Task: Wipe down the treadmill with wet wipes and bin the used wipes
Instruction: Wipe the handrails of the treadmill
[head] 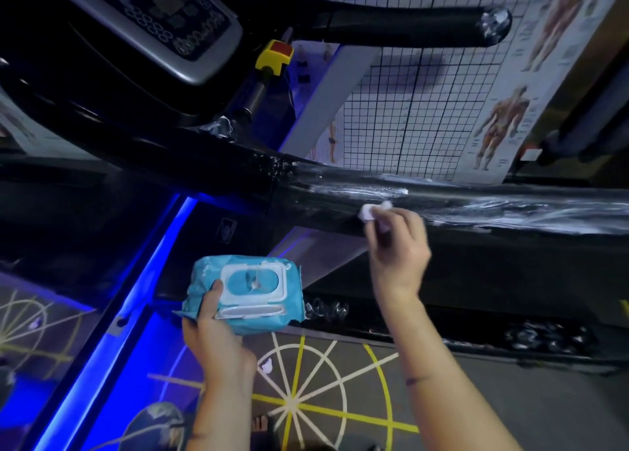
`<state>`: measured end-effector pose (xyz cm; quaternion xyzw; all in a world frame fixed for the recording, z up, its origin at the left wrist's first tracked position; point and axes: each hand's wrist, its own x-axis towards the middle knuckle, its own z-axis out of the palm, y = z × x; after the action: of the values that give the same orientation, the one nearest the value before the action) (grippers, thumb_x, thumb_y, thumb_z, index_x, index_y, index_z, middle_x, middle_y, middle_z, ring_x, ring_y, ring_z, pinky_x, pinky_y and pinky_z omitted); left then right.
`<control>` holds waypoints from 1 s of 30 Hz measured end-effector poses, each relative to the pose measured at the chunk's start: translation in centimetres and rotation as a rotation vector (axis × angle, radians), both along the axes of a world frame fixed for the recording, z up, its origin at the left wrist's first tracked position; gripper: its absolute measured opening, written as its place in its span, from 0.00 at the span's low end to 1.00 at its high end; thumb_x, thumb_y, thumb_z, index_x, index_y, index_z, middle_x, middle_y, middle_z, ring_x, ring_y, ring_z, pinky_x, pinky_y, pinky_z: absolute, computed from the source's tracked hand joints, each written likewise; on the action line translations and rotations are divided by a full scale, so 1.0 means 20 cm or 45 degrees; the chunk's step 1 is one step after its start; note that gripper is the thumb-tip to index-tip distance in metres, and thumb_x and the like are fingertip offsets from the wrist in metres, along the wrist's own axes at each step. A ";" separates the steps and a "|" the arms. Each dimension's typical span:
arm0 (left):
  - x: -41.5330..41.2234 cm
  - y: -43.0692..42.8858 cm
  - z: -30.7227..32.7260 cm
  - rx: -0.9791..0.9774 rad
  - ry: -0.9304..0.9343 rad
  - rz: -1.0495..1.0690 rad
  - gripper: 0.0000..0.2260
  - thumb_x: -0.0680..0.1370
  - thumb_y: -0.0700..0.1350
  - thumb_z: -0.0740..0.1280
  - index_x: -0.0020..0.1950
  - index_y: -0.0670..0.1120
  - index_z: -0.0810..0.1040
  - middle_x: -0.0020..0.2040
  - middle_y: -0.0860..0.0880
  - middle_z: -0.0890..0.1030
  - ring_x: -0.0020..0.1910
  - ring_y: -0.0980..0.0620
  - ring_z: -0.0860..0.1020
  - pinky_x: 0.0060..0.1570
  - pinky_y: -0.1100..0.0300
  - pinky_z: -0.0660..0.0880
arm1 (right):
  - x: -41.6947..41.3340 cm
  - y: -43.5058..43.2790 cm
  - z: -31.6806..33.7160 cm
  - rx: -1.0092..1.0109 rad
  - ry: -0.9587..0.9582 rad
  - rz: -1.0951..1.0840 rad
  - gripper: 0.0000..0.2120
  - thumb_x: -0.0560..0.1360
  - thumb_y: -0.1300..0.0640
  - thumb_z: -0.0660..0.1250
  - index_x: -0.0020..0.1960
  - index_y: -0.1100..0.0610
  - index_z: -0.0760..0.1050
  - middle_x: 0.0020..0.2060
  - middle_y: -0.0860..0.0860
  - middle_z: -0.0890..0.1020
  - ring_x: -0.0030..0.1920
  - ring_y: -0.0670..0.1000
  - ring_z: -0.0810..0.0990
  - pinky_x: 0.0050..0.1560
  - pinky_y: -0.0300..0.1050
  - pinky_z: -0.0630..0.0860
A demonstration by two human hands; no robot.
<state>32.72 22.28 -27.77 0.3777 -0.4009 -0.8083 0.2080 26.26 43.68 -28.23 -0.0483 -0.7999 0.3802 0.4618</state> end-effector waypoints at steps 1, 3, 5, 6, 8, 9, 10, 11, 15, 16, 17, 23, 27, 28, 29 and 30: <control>0.01 0.00 0.01 0.001 0.007 -0.005 0.23 0.79 0.43 0.73 0.75 0.48 0.77 0.60 0.49 0.86 0.49 0.52 0.87 0.38 0.57 0.82 | 0.03 0.06 -0.01 -0.024 -0.002 -0.048 0.04 0.75 0.64 0.74 0.50 0.62 0.83 0.45 0.55 0.81 0.45 0.56 0.81 0.53 0.42 0.77; 0.02 0.01 0.02 -0.001 0.016 -0.022 0.23 0.79 0.43 0.72 0.75 0.48 0.76 0.59 0.49 0.86 0.45 0.53 0.88 0.36 0.57 0.82 | 0.06 0.14 -0.02 -0.102 -0.020 -0.139 0.04 0.75 0.63 0.73 0.50 0.61 0.83 0.43 0.54 0.80 0.44 0.57 0.81 0.50 0.51 0.79; 0.04 0.02 0.02 0.003 0.015 -0.032 0.24 0.79 0.43 0.73 0.75 0.48 0.76 0.60 0.48 0.86 0.48 0.52 0.88 0.39 0.55 0.83 | 0.07 0.15 0.00 -0.178 -0.038 -0.198 0.04 0.74 0.63 0.73 0.49 0.60 0.82 0.42 0.52 0.80 0.44 0.57 0.80 0.48 0.55 0.79; 0.05 0.03 0.02 0.007 0.014 -0.037 0.24 0.79 0.44 0.73 0.75 0.48 0.76 0.61 0.48 0.86 0.50 0.49 0.88 0.41 0.54 0.83 | 0.07 0.11 0.02 -0.178 -0.034 -0.197 0.04 0.73 0.63 0.73 0.48 0.60 0.82 0.42 0.52 0.80 0.44 0.56 0.79 0.47 0.55 0.79; 0.06 0.05 0.03 0.016 0.019 -0.045 0.24 0.78 0.44 0.74 0.75 0.49 0.76 0.62 0.48 0.86 0.53 0.47 0.87 0.43 0.53 0.83 | 0.06 0.00 0.08 -0.088 -0.020 -0.074 0.03 0.73 0.63 0.73 0.47 0.60 0.81 0.42 0.53 0.79 0.44 0.55 0.78 0.47 0.50 0.77; 0.07 0.06 0.03 0.019 0.027 -0.050 0.24 0.78 0.44 0.74 0.75 0.49 0.76 0.61 0.48 0.86 0.53 0.47 0.86 0.44 0.52 0.82 | 0.05 -0.07 0.10 -0.044 -0.026 0.041 0.03 0.73 0.63 0.73 0.47 0.59 0.82 0.42 0.52 0.79 0.43 0.54 0.77 0.47 0.47 0.76; 0.07 0.07 0.04 0.018 0.035 -0.058 0.24 0.78 0.44 0.74 0.75 0.49 0.76 0.61 0.48 0.86 0.54 0.47 0.86 0.45 0.51 0.82 | 0.04 -0.13 0.12 -0.021 -0.045 0.156 0.04 0.73 0.64 0.74 0.47 0.59 0.82 0.42 0.51 0.79 0.43 0.53 0.77 0.47 0.44 0.75; 0.07 0.08 0.04 0.015 0.041 -0.064 0.24 0.78 0.43 0.74 0.75 0.50 0.76 0.60 0.48 0.86 0.54 0.47 0.86 0.47 0.50 0.83 | 0.03 -0.17 0.14 -0.012 -0.065 0.235 0.06 0.72 0.66 0.74 0.47 0.59 0.82 0.42 0.50 0.79 0.43 0.52 0.77 0.47 0.42 0.75; 0.07 0.14 0.06 0.003 0.045 -0.095 0.23 0.79 0.43 0.74 0.74 0.50 0.76 0.58 0.49 0.86 0.52 0.47 0.86 0.52 0.47 0.83 | 0.00 -0.07 0.13 -0.012 -0.098 0.249 0.07 0.71 0.69 0.73 0.47 0.61 0.81 0.44 0.51 0.80 0.45 0.53 0.79 0.49 0.42 0.76; 0.06 0.16 0.06 0.005 0.043 -0.099 0.23 0.79 0.43 0.74 0.74 0.50 0.76 0.58 0.50 0.86 0.52 0.47 0.86 0.53 0.46 0.82 | 0.02 0.00 0.11 -0.006 -0.095 0.202 0.07 0.71 0.69 0.73 0.48 0.61 0.81 0.45 0.52 0.80 0.45 0.53 0.79 0.50 0.39 0.75; 0.06 0.17 0.06 0.009 0.045 -0.106 0.23 0.79 0.43 0.73 0.74 0.50 0.75 0.58 0.50 0.86 0.52 0.47 0.86 0.53 0.45 0.82 | 0.04 0.09 0.09 -0.012 -0.080 0.139 0.07 0.71 0.69 0.73 0.48 0.61 0.81 0.45 0.53 0.80 0.45 0.52 0.79 0.51 0.36 0.74; 0.06 0.31 0.05 0.033 0.018 -0.128 0.20 0.79 0.41 0.73 0.71 0.50 0.76 0.57 0.50 0.85 0.51 0.49 0.85 0.45 0.51 0.82 | 0.17 0.53 0.02 -0.184 -0.070 -0.184 0.06 0.72 0.69 0.72 0.46 0.60 0.81 0.38 0.52 0.78 0.38 0.50 0.75 0.44 0.40 0.74; 0.08 0.43 0.04 0.059 0.007 -0.163 0.18 0.80 0.40 0.72 0.69 0.48 0.78 0.54 0.50 0.86 0.43 0.54 0.87 0.32 0.61 0.81 | 0.20 0.47 0.06 0.002 -0.065 -0.166 0.03 0.74 0.63 0.74 0.46 0.57 0.82 0.37 0.49 0.78 0.40 0.54 0.76 0.47 0.42 0.71; 0.08 0.46 0.04 0.059 0.012 -0.179 0.18 0.80 0.40 0.72 0.69 0.48 0.78 0.54 0.50 0.86 0.43 0.54 0.87 0.30 0.62 0.80 | 0.20 0.42 0.08 0.065 -0.048 -0.090 0.03 0.74 0.63 0.74 0.46 0.57 0.82 0.37 0.48 0.79 0.40 0.53 0.74 0.48 0.39 0.69; 0.09 0.48 0.04 0.054 0.013 -0.188 0.18 0.80 0.39 0.72 0.69 0.48 0.78 0.54 0.50 0.86 0.43 0.53 0.87 0.30 0.62 0.80 | 0.19 0.37 0.09 0.114 -0.047 0.001 0.04 0.74 0.63 0.74 0.46 0.56 0.82 0.39 0.47 0.79 0.40 0.51 0.73 0.49 0.36 0.67; 0.09 0.51 0.04 0.050 0.015 -0.192 0.19 0.80 0.39 0.72 0.70 0.47 0.78 0.54 0.50 0.86 0.43 0.53 0.87 0.30 0.62 0.80 | 0.17 0.34 0.09 0.145 -0.063 0.090 0.04 0.74 0.64 0.74 0.46 0.57 0.82 0.40 0.46 0.80 0.41 0.50 0.72 0.49 0.34 0.66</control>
<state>34.57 32.53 -27.04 0.3458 -0.4110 -0.8316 0.1412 29.73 50.39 -26.41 -0.0031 -0.8327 0.3488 0.4301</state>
